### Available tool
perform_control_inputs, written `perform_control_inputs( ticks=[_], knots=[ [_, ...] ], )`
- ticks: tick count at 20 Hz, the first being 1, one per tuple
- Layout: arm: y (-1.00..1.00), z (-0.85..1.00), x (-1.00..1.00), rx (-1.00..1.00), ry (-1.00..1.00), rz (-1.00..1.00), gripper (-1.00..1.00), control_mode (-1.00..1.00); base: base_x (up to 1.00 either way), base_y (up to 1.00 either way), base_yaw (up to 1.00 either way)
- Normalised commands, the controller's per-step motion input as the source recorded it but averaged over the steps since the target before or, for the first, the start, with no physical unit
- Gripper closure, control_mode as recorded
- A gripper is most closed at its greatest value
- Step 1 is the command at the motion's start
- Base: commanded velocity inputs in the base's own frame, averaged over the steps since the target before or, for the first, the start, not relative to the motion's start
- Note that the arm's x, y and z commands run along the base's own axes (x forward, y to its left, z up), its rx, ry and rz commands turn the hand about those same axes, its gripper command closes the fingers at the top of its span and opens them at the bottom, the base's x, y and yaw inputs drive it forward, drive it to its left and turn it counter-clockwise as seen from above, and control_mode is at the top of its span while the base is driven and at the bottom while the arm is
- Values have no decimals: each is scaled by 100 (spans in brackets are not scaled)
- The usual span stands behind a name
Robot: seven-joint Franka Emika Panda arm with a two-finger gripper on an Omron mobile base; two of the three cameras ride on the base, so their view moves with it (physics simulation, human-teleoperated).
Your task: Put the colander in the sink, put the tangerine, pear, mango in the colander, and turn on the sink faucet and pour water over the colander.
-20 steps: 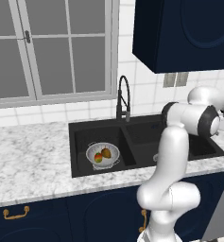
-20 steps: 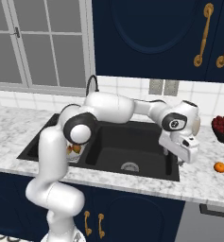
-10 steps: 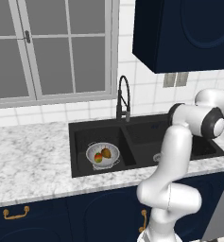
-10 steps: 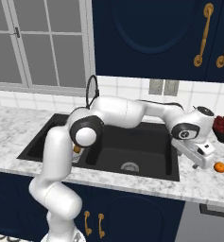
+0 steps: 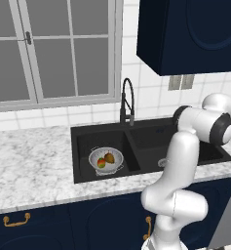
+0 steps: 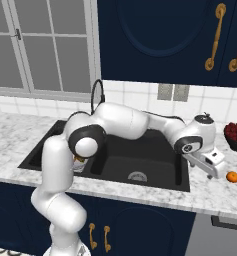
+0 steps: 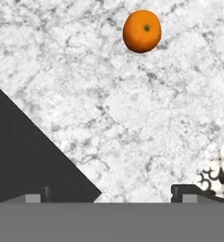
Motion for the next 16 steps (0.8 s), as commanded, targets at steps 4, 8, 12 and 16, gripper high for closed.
perform_control_inputs(
  ticks=[4, 8, 12, 16],
  knots=[
    [-13, 0, 8, 0, 2, 0, -100, -100, 0, 0, 0],
    [-33, 0, 9, 0, 0, 0, -100, -100, 0, 0, 0],
    [-71, -1, 15, 0, 0, 0, -100, -100, 0, 0, 0],
    [-61, -4, 31, 0, 0, 0, -100, -100, 0, 0, 0]
  ],
)
